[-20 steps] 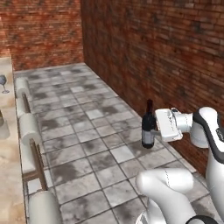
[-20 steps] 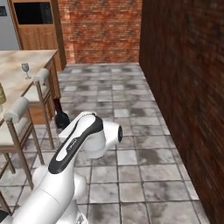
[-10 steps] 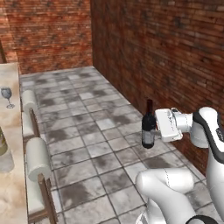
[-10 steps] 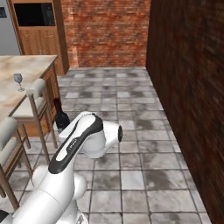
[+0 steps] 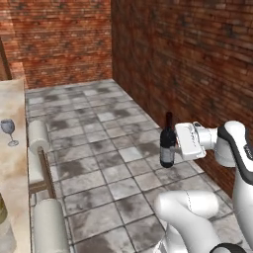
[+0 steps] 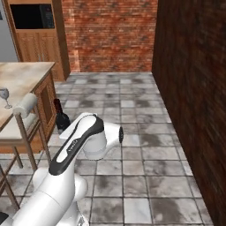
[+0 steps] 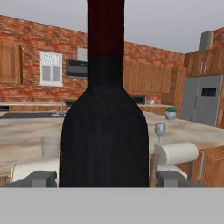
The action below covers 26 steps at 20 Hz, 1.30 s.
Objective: There is a wine glass and glass cup on the dining counter. Place the wine bottle next to the wine glass and the juice bottle next to the glass cup.
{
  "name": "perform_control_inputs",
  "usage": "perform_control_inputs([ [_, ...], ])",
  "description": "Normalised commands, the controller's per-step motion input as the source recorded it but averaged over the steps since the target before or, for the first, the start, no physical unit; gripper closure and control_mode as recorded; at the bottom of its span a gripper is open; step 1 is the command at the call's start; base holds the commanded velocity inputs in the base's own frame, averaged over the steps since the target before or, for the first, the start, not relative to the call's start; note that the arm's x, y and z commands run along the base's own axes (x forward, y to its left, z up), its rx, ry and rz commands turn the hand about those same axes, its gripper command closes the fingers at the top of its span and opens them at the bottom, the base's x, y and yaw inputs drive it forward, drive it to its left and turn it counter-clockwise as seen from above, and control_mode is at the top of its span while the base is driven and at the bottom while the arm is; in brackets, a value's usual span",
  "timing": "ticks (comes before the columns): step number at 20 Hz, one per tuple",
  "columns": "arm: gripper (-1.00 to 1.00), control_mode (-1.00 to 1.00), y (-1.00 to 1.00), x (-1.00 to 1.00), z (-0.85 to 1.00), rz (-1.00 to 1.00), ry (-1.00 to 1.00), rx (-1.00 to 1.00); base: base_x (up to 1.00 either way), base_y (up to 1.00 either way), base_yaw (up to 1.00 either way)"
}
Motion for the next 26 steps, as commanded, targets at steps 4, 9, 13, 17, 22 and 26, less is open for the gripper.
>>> perform_control_inputs([
  [4,1.00,1.00,0.00,0.00,0.00,0.00,0.00,0.00,0.92,-0.13,0.02],
  [9,1.00,1.00,0.00,0.00,0.00,0.00,0.00,0.00,0.92,-0.14,0.03],
  [13,1.00,1.00,0.00,0.00,0.00,0.00,0.00,0.00,0.90,-0.12,0.08],
  [17,1.00,1.00,0.00,0.00,0.00,0.00,0.00,0.00,0.82,-0.10,0.24],
  [22,1.00,1.00,0.00,0.00,0.00,0.00,0.00,0.00,0.70,-0.07,0.46],
  [26,1.00,1.00,0.00,0.00,0.00,0.00,0.00,0.00,0.60,-0.04,0.59],
])
